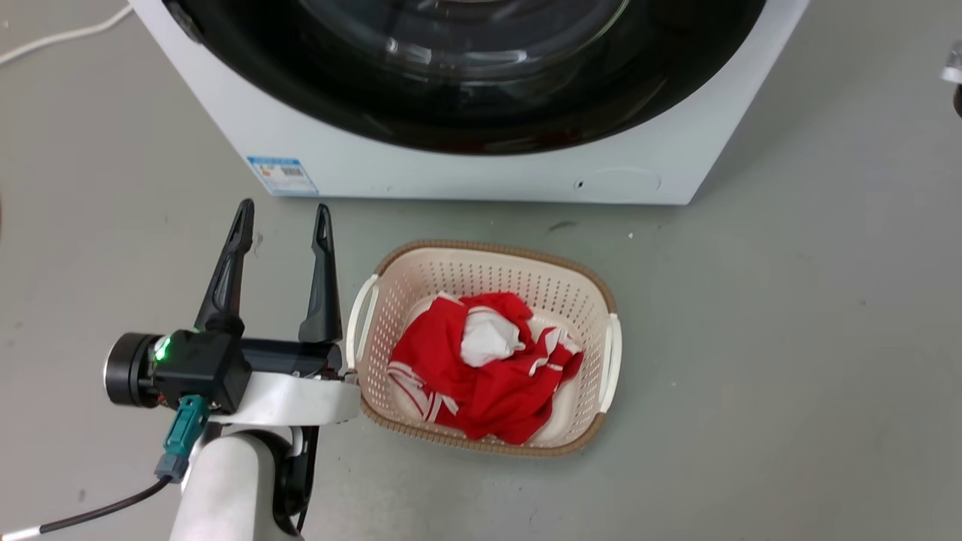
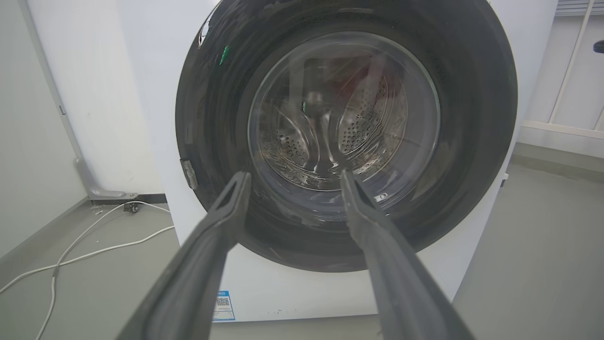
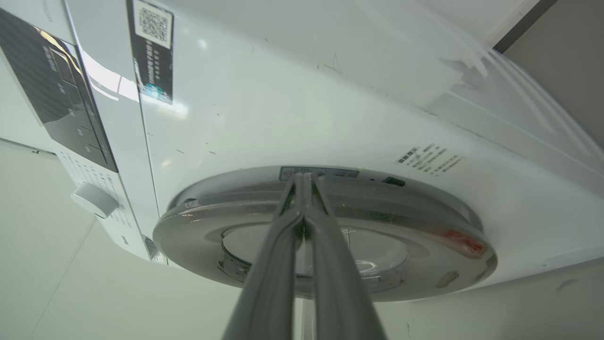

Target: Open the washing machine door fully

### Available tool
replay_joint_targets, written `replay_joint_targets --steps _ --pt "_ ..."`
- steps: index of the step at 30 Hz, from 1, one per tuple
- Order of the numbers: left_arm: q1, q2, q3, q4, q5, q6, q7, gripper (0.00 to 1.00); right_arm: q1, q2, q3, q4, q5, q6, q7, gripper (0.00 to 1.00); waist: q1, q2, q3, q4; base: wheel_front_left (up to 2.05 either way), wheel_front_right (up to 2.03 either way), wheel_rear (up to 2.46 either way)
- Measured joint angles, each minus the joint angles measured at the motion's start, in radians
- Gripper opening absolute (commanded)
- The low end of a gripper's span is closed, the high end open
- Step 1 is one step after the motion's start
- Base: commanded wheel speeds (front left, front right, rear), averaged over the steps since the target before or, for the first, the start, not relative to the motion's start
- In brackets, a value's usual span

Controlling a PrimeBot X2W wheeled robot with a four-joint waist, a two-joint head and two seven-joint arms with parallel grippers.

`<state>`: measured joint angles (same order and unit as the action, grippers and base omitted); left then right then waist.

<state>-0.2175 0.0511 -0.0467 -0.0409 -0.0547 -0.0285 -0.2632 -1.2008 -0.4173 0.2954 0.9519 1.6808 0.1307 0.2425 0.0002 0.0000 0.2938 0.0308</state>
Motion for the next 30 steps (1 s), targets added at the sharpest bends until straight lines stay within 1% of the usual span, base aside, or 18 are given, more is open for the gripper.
replay_joint_targets --steps 4,7,13,21,25,30 --pt "-0.023 0.000 -0.008 -0.004 0.007 -0.007 0.000 1.00 -0.081 0.027 0.052 0.076 -0.033 0.000 0.059 0.00 0.0000 0.0000 0.040 0.014 0.00 0.00 0.00" --pt "-0.038 0.000 -0.014 -0.008 0.008 -0.010 0.000 1.00 -0.129 0.038 0.073 0.117 -0.048 0.000 0.083 0.00 0.0000 0.0000 0.066 0.026 0.00 0.00 0.00" --pt "-0.056 0.000 -0.035 -0.014 0.005 -0.007 0.000 1.00 -0.193 0.051 0.099 0.173 -0.077 0.000 0.103 0.00 0.0000 0.0000 0.108 0.049 0.00 0.00 0.00" --pt "-0.071 0.000 -0.058 -0.015 -0.006 -0.001 0.000 1.00 -0.254 0.053 0.098 0.252 -0.089 0.000 0.079 0.00 -0.0001 0.0000 0.145 0.077 0.00 0.00 0.00" --pt "-0.071 0.000 -0.072 -0.012 -0.012 0.003 0.000 1.00 -0.268 0.053 0.088 0.265 -0.078 0.000 0.111 0.00 -0.0001 0.0000 0.154 0.090 0.00 0.00 0.00" --pt "-0.074 0.000 -0.080 -0.010 -0.019 0.012 0.000 1.00 -0.262 0.042 0.077 0.251 -0.058 -0.002 0.172 0.00 -0.0001 0.0000 0.158 0.095 0.00 0.00 0.00"
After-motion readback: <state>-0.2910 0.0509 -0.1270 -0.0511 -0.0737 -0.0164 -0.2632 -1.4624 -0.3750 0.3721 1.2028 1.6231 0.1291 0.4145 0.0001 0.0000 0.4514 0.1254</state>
